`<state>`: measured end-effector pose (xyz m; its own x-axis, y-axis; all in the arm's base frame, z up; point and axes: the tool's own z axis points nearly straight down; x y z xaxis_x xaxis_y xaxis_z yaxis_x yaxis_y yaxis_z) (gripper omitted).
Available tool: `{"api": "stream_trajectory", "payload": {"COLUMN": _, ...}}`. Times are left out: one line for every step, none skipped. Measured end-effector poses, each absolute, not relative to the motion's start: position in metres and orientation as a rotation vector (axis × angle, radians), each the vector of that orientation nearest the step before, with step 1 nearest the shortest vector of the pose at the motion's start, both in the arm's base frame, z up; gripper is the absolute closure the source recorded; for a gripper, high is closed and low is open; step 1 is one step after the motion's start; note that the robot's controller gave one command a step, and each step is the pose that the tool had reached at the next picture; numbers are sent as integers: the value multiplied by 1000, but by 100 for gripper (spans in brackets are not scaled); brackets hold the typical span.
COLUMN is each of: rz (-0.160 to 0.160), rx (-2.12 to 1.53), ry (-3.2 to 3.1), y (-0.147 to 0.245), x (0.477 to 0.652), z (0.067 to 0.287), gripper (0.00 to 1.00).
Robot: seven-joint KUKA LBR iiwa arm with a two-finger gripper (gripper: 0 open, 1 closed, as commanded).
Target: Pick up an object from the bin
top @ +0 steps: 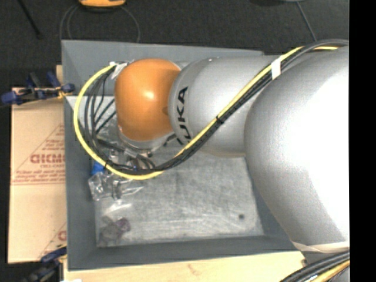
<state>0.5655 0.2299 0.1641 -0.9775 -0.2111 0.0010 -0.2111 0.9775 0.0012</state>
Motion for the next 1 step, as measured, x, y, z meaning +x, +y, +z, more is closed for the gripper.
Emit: {"api": "stream_trajectory", "payload": {"rz": -3, "rx": -296, "ry": -3132, "y": 208, "x": 550, "z": 231, "gripper": 100}}
